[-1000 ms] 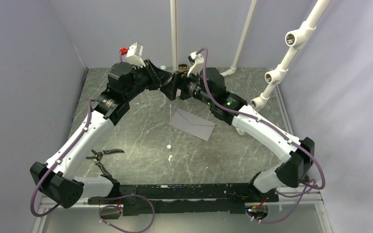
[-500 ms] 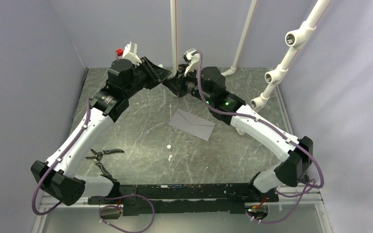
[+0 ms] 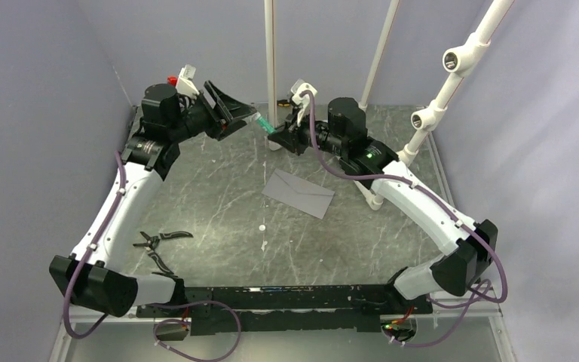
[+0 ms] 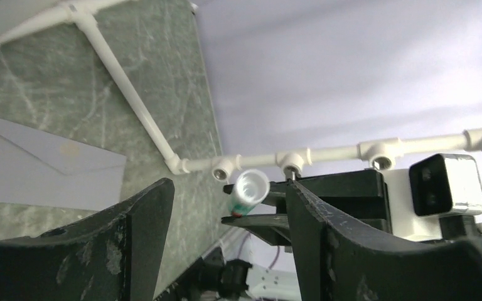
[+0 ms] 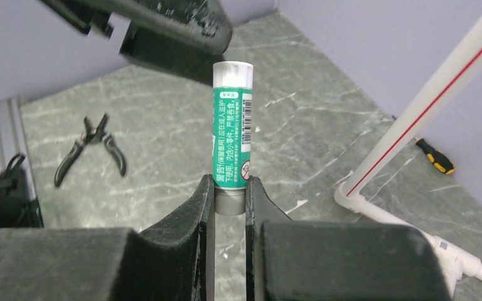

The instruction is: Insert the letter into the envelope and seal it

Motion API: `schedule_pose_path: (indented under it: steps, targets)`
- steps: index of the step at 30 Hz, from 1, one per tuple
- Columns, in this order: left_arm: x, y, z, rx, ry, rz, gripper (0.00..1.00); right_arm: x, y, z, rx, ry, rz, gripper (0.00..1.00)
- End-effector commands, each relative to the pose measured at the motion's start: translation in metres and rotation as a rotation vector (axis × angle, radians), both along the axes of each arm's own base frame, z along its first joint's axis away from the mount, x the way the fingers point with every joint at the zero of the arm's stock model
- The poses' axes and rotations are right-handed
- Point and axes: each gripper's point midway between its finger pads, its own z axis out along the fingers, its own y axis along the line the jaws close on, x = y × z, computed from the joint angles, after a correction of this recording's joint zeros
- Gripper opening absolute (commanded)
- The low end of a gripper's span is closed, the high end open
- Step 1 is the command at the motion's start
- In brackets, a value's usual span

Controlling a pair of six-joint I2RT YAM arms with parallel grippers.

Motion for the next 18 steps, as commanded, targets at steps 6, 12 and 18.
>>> schedule_pose_path:
  steps: [6,12,18]
  targets:
    - [-0.029,-0.025,0.018,-0.093,0.012,-0.3,0.77,-0.022,0.007,0.012,-0.091,-0.051,0.192,0.0]
    - [-0.031,-0.03,0.008,-0.118,0.049,-0.351,0.58,-0.023,0.008,0.007,-0.115,-0.039,0.208,0.0]
    - [-0.034,-0.032,0.006,-0.113,0.072,-0.393,0.4,-0.018,0.008,0.0,-0.145,-0.022,0.201,0.0]
